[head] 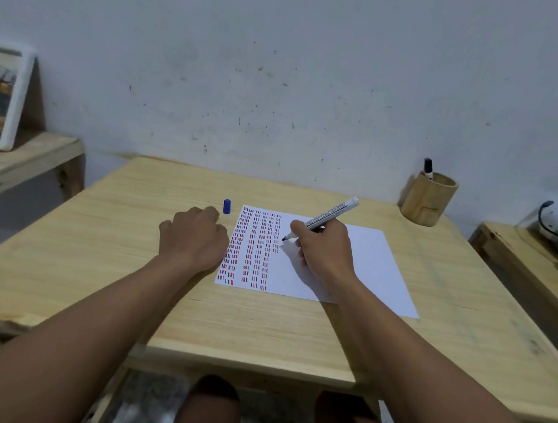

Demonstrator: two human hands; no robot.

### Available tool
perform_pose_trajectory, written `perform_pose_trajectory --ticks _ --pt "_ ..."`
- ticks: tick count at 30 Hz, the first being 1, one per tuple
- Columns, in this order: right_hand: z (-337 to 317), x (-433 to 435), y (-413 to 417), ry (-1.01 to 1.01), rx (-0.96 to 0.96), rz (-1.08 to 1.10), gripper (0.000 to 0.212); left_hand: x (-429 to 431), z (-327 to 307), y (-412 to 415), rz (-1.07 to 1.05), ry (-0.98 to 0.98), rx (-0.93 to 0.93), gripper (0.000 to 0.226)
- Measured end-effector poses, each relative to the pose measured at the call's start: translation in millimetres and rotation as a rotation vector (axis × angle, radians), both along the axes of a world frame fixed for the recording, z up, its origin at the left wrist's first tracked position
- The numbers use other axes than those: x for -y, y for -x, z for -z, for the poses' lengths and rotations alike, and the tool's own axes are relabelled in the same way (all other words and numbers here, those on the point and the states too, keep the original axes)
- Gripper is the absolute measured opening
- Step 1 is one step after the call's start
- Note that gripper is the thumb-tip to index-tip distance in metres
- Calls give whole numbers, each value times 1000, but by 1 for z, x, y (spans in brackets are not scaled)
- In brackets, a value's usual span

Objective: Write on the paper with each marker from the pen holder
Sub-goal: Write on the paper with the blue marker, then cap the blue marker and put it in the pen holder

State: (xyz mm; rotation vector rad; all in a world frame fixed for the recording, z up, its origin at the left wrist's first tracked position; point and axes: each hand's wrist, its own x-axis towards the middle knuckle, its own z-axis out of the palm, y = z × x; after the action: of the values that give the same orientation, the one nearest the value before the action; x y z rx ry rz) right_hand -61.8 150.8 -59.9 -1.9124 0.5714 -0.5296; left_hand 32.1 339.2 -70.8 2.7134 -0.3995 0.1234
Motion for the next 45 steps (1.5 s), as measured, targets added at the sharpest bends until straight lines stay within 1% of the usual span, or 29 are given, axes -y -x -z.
perform_pose_trajectory --ticks 2,4,7,10,12,15,17,20,22,24,26,31,36,39,45 --pt "-5 4 -2 -41 6 13 27 5 -9 -8 -48 109 6 43" --pt "-11 7 -2 -87 21 2 22 9 -14 -19 -27 190 13 47" --pt "-18 7 -1 -203 71 -58 19 14 -16 -31 65 169 24 51" --pt "-25 7 0 -324 102 -92 20 17 -12 -40 81 178 33 36" --pt "-29 6 1 -402 123 -108 18 18 -10 -41 84 185 81 26" --pt "-33 6 3 -422 128 -125 18 18 -12 -38 77 240 118 20" --pt "-34 6 3 -429 139 -128 20 20 -18 -32 67 327 117 19" --pt "-39 6 3 -459 173 -99 17 30 -36 -17 98 539 77 14" --pt "-44 6 3 -481 206 -60 16 39 -48 -6 112 675 1 11" --pt "-50 7 4 -507 246 -31 16 47 -58 4 131 828 -120 11" --pt "-57 8 7 -538 281 -21 14 53 -66 13 156 911 -221 11" --pt "-72 14 17 -583 334 -27 13 69 -82 32 197 1008 -384 11" --pt "-79 25 27 -621 349 -32 12 83 -93 46 251 1022 -433 15" --pt "-81 30 34 -668 364 -46 14 91 -98 52 281 1014 -425 18" --pt "-85 35 44 -830 437 -44 17 102 -105 60 325 1037 -349 16"
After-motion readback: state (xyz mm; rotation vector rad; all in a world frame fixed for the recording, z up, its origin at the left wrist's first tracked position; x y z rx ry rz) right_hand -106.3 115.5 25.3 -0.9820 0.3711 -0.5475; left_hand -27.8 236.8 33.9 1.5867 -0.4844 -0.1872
